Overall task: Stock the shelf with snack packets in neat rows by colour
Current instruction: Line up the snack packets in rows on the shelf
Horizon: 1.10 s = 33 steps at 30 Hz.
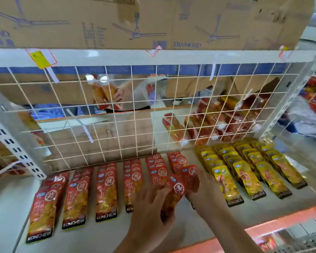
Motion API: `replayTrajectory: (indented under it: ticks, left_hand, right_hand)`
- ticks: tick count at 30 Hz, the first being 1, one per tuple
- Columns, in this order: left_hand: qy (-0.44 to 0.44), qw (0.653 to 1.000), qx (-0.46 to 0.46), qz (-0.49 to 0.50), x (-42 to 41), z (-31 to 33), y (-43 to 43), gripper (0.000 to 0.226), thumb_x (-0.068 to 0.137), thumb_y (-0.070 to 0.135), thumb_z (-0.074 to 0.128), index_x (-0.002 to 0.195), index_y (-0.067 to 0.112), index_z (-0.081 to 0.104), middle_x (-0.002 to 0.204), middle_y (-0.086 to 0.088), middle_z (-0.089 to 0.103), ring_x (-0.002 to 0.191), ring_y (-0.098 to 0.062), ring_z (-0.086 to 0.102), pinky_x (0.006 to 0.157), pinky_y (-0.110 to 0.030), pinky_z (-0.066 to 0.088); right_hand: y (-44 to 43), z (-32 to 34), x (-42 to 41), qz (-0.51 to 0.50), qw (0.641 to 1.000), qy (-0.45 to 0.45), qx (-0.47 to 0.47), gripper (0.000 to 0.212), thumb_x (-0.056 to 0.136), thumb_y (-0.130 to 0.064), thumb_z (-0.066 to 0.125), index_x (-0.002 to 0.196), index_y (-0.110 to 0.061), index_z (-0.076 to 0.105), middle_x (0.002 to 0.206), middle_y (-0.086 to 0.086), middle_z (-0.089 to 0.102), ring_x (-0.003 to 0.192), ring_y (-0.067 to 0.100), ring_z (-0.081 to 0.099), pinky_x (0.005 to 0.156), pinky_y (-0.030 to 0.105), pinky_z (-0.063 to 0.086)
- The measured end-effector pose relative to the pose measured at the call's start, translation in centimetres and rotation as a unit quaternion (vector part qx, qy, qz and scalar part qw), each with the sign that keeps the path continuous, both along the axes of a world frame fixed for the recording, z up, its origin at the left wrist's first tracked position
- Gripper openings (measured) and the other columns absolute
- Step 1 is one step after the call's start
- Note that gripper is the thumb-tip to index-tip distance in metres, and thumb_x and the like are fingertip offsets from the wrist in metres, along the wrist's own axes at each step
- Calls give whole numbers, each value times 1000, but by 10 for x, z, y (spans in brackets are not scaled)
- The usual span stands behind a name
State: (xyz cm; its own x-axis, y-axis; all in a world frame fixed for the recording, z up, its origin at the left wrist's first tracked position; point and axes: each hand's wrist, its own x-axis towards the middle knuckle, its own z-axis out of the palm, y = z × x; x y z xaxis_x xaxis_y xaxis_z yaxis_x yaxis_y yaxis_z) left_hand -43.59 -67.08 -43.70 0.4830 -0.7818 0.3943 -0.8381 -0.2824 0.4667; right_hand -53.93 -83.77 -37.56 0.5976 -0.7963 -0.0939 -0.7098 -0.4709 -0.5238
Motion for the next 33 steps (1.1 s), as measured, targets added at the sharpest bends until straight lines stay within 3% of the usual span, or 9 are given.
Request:
replayTrajectory:
  ticks: [3, 7, 12, 24, 33]
  left_hand:
    - [-24, 1000, -5, 5, -1, -5, -5, 70, 69, 53, 77, 132, 35, 52, 138, 8, 53, 122, -18, 44, 99, -39, 41]
    - [-52, 999, -1, 16, -1, -9, -7, 67, 74, 54, 74, 134, 32, 52, 142, 4, 54, 128, -20, 51, 108, -43, 39]
    - [-57, 998, 18, 15, -4, -5, -9, 69, 74, 52, 77, 134, 32, 52, 143, 5, 52, 128, -20, 52, 105, -41, 41]
    - [-46, 998, 17, 31, -4, -5, -9, 66, 76, 55, 75, 134, 34, 51, 136, 8, 56, 123, -16, 55, 105, -38, 40]
    - [-19, 999, 13, 28, -2, -7, -7, 64, 80, 55, 73, 135, 36, 49, 137, 10, 54, 125, -16, 54, 107, -42, 44]
  right_hand:
    - [-15, -3, 10, 32, 999, 8, 7, 76, 72, -57, 72, 137, -29, 43, 124, 1, 53, 114, 29, 54, 91, 41, 52]
    - [-31, -6, 21, 61, 998, 19, -6, 61, 83, -44, 66, 136, -24, 44, 125, 7, 51, 116, 32, 51, 94, 42, 49]
    - [-36, -6, 28, 66, 997, 38, -14, 62, 85, -55, 62, 136, -27, 41, 127, 4, 50, 121, 31, 50, 99, 47, 47]
    - [-31, -6, 35, 81, 994, 62, -23, 66, 86, -60, 61, 136, -26, 37, 130, 2, 45, 125, 27, 45, 100, 52, 42]
    - [-25, -6, 39, 68, 994, 74, -34, 60, 82, -53, 67, 129, -28, 39, 123, -1, 46, 119, 25, 47, 97, 51, 44]
